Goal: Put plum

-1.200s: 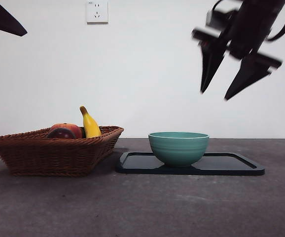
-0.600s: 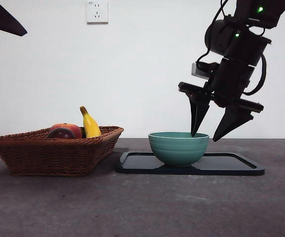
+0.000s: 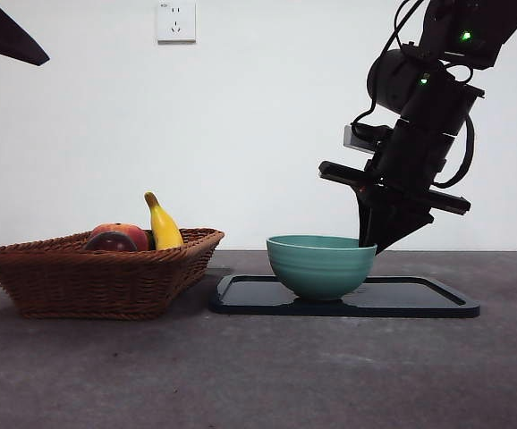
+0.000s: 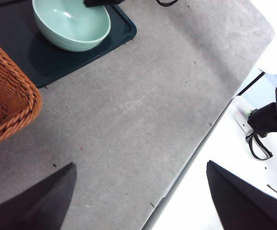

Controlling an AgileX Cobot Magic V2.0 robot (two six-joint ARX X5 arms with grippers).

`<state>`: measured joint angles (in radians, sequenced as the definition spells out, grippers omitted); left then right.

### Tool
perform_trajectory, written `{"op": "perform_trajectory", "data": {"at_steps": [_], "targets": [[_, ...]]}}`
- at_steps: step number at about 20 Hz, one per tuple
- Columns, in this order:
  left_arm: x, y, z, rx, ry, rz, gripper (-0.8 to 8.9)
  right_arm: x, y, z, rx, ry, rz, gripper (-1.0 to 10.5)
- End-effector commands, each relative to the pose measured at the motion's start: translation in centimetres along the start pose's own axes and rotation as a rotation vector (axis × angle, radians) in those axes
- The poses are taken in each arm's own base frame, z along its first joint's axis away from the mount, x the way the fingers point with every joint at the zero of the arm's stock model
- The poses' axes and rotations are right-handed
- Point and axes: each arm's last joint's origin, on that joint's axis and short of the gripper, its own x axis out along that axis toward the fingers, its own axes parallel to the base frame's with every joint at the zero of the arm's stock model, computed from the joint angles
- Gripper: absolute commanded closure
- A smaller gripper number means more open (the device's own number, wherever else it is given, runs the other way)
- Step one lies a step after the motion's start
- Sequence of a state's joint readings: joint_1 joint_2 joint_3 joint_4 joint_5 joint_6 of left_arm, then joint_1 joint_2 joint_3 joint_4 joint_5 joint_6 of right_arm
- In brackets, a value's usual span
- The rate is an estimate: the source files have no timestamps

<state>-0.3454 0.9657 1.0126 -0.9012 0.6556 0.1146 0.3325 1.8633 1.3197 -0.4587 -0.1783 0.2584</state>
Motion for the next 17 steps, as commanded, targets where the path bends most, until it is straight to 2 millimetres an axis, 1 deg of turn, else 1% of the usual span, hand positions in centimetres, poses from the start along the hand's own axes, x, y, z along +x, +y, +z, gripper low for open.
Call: {"op": "perform_trajectory", "data": {"at_steps": [1, 5, 9, 12, 14, 16, 17], "targets": [[-0.2, -0.2, 0.5, 0.028, -0.015, -0.007, 3.80, -0.7, 0.5, 1.0, -0.007, -0.044, 0.008, 9.4], [-0.2, -0.2, 0.6, 0.028, -0.015, -0.007, 3.80, -4.2, 1.3, 1.6, -0.021, -0.112, 0.028, 9.4], [-0.2, -0.2, 0.5, 0.028, -0.015, -0.007, 3.80, -8.8, 2.2, 1.0, -0.063, -0.129, 0.042, 9.4], [-0.2, -0.2, 0.5, 0.027, -0.014, -0.007, 3.80, -12.5, 3.2, -0.4, -0.126, -0.122, 0.049, 9.4], [-0.2, -0.2, 0.5, 0.028, -0.014, -0.007, 3.80, -14.6, 4.1, -1.4, -0.158, -0.120, 0.059, 9.4], [-0.2, -0.2, 0.5, 0.032, -0.015, -0.007, 3.80, -16.3, 4.8, -2.4, -0.182, -0.132, 0.073, 9.4], [-0.2, -0.2, 0.5, 0.032, -0.014, -0.007, 3.80, -16.8, 5.1, -2.9, -0.194, -0.137, 0.083, 9.4]]}}
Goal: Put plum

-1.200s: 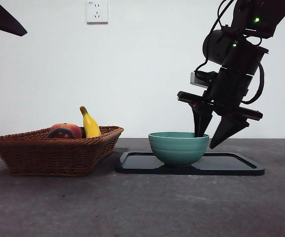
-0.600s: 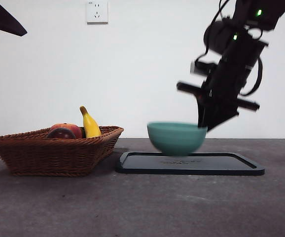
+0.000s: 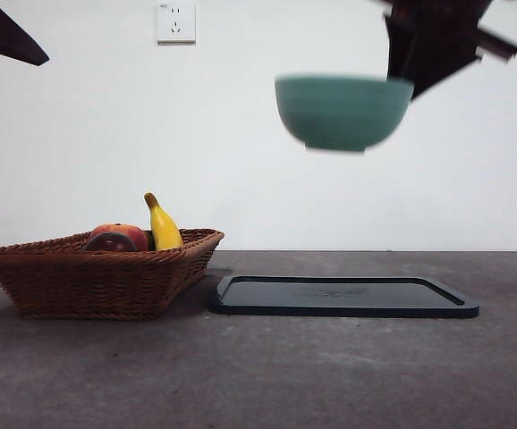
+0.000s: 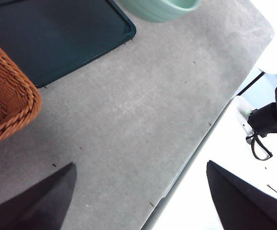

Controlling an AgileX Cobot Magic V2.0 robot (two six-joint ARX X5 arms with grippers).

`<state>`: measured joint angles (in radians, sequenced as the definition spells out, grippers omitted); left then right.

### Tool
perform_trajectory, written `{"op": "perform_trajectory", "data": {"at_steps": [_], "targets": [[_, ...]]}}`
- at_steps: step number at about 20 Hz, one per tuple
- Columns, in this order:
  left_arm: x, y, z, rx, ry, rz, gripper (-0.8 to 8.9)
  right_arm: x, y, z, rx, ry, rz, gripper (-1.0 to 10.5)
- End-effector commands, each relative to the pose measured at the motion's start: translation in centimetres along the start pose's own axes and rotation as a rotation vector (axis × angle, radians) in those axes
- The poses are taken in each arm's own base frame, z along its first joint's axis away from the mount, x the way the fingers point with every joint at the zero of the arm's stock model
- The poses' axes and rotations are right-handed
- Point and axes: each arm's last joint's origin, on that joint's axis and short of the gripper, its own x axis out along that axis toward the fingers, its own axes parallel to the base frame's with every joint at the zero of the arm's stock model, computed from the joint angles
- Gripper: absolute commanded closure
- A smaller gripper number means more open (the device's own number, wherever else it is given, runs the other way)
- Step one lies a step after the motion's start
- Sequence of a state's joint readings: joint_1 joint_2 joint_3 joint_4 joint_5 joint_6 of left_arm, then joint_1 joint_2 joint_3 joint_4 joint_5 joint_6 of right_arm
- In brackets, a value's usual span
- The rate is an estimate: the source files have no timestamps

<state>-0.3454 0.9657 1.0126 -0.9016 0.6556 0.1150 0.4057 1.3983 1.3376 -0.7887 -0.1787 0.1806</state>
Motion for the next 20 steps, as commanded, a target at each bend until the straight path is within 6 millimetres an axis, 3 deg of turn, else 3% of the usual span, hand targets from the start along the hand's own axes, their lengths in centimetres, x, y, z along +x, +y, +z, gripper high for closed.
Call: {"op": "perform_trajectory", "data": {"at_steps": [1, 4, 11, 20], "targets": [[-0.2, -0.2, 0.5, 0.032, -0.015, -0.007, 3.80, -0.8, 1.1, -0.7, -0.045, -0.012, 0.014, 9.4], [-0.2, -0.2, 0.5, 0.032, -0.015, -0.007, 3.80, -0.4, 2.0, -2.9, -0.083, 0.026, 0.023, 9.4], [-0.2, -0.2, 0.5, 0.038, -0.014, -0.007, 3.80, 4.2, 3.4, -8.0, -0.120, 0.098, 0.071, 9.4], [-0.2, -0.2, 0.5, 0.037, -0.013, -0.007, 3.80, 8.1, 2.4, -11.5, -0.085, 0.167, 0.032, 9.4]]}}
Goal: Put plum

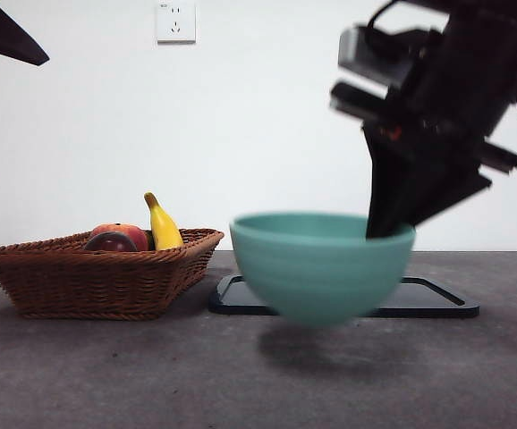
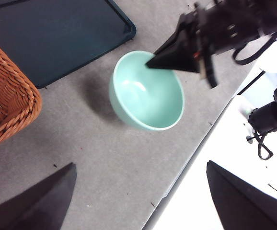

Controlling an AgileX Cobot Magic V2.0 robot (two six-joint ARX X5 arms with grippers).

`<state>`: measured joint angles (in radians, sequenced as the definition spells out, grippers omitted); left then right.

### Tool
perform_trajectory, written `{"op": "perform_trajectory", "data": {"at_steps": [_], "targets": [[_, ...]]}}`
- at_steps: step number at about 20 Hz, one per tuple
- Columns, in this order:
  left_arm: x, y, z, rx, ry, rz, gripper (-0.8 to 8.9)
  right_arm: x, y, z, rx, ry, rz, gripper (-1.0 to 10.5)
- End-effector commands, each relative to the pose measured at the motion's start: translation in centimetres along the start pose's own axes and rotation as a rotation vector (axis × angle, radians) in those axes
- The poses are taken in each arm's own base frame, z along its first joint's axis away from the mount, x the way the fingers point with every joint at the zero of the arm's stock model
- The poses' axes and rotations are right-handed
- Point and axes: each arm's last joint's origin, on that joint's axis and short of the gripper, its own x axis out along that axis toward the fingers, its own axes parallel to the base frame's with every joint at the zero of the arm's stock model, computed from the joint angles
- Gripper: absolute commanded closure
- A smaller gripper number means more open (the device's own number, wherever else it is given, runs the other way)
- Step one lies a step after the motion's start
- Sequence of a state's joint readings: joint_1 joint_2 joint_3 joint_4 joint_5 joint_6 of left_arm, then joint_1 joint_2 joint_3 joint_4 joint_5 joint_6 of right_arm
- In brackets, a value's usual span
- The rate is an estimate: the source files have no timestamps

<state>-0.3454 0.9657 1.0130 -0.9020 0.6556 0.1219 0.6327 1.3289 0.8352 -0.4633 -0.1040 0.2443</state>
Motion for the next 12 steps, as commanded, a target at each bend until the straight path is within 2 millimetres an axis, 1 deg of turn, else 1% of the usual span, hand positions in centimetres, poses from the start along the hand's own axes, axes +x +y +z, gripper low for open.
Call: {"op": "perform_trajectory", "data": {"at_steps": [1, 5, 12], "targets": [[-0.2, -0.2, 0.5, 0.031, -0.014, -0.007, 3.80, 1.2, 0.1, -0.2, 0.012, 0.040, -0.004, 9.4], [-0.2, -0.2, 0.5, 0.031, -0.013, -0.007, 3.80, 2.5, 0.4, -0.6, 0.001, 0.086, -0.011, 9.4], [-0.2, -0.2, 0.5, 0.031, -0.014, -0.007, 3.80, 2.8, 0.6, -1.1, -0.013, 0.113, -0.058, 9.4]]}}
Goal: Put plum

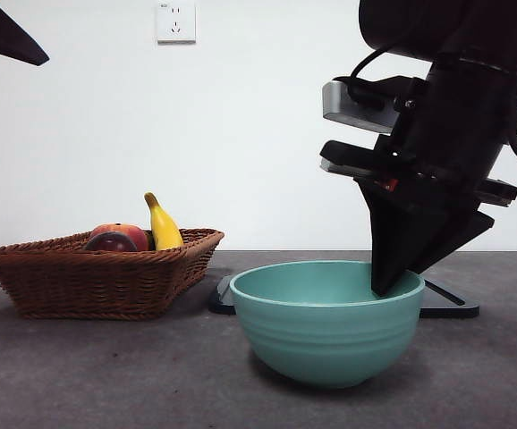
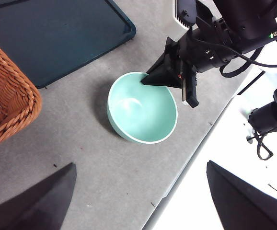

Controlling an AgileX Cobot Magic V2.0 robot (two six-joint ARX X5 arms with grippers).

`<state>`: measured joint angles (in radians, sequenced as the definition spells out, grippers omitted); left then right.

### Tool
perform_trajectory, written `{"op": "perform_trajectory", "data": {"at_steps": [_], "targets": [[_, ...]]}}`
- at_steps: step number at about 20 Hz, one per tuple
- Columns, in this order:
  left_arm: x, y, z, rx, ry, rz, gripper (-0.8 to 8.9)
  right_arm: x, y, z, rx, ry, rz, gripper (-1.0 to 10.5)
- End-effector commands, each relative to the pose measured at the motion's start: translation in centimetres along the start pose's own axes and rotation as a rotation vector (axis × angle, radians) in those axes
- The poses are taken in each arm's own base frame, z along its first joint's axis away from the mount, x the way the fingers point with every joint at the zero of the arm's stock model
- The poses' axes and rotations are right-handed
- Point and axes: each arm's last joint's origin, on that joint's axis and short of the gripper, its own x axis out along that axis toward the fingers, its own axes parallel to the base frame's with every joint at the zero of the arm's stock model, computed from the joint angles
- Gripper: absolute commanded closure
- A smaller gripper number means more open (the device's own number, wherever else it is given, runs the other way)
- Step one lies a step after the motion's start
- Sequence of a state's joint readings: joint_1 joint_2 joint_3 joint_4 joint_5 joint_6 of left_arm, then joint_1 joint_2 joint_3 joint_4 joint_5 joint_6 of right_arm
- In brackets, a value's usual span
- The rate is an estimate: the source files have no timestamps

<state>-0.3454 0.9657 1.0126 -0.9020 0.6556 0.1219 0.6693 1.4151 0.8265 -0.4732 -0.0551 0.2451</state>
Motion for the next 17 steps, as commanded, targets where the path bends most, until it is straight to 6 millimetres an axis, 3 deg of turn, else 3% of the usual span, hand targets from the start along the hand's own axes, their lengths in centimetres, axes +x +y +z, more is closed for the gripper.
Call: {"op": "perform_trajectory", "data": {"at_steps": [1, 6, 9, 11, 14, 17], "targets": [[-0.2, -0.2, 0.5, 0.031, -0.014, -0.006, 3.80, 0.4, 0.2, -0.1, 0.009, 0.019, -0.004, 9.4], [-0.2, -0.2, 0.5, 0.031, -0.014, -0.007, 3.80, 0.4, 0.2, -0.1, 0.009, 0.020, -0.004, 9.2], [-0.2, -0.2, 0.5, 0.031, -0.014, -0.007, 3.80, 0.4, 0.2, -0.2, 0.022, 0.029, -0.006, 7.7], [-0.2, -0.2, 0.5, 0.031, -0.014, -0.007, 3.80, 0.4, 0.2, -0.3, 0.029, 0.040, -0.009, 7.2], [-0.2, -0.2, 0.5, 0.031, -0.014, -0.007, 3.80, 0.3, 0.2, -0.3, 0.029, 0.038, -0.010, 7.2], [-0.2, -0.2, 0.5, 0.031, -0.014, -0.007, 3.80, -1.0, 0.2, 0.0, 0.028, -0.015, -0.014, 7.2]]}}
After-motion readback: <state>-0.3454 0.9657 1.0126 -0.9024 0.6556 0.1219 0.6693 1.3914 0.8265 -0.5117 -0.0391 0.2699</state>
